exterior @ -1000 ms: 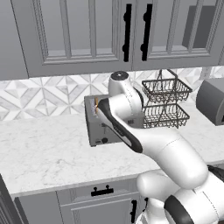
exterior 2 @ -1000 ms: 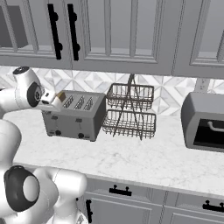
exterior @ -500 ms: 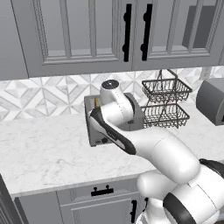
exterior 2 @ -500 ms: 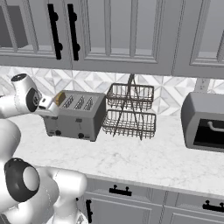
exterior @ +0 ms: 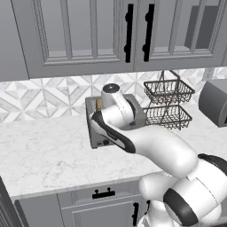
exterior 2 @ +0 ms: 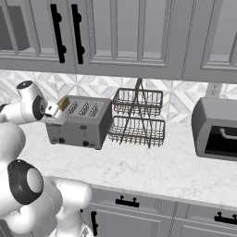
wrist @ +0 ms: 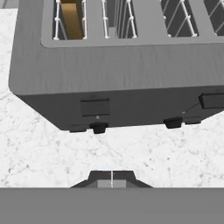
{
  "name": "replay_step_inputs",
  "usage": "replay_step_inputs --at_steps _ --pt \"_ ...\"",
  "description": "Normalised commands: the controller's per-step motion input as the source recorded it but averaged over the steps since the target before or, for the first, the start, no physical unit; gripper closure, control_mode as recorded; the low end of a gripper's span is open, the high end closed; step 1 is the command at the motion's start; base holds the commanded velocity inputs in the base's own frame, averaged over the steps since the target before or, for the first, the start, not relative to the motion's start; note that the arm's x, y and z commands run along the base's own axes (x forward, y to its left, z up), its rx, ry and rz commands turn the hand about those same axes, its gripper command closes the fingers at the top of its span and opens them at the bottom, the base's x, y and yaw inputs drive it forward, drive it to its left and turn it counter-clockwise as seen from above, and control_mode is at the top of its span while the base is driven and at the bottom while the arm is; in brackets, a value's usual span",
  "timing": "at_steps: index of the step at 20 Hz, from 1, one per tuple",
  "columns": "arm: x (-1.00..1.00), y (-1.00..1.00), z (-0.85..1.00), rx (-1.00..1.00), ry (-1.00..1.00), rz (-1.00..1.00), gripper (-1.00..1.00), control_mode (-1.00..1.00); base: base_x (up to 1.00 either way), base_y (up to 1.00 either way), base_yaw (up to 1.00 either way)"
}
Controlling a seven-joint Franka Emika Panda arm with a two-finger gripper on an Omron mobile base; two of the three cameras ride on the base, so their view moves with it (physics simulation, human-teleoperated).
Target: Start the toaster. Once the lever pops up, take the bread to the plate on the dining counter.
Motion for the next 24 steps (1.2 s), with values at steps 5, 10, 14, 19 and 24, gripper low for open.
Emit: replay_step_inputs --at_steps 5,10,14,19,24 --pt "0.14 0.0 0.0 0.0 0.0 0.0 1.0 -1.0 0.0 0.0 0.0" --pt "0.08 0.0 -0.15 0.0 0.0 0.02 1.0 -1.0 0.0 0.0 0.0" --pt "0.27 0.0 -0.02 0.0 0.0 0.05 1.0 -1.0 0.0 0.0 0.0" --pt "0.15 0.0 -0.04 0.0 0.0 0.07 1.0 -1.0 0.0 0.0 0.0" --pt "0.08 0.0 -0.1 0.0 0.0 0.07 1.0 -1.0 0.0 0.0 0.0"
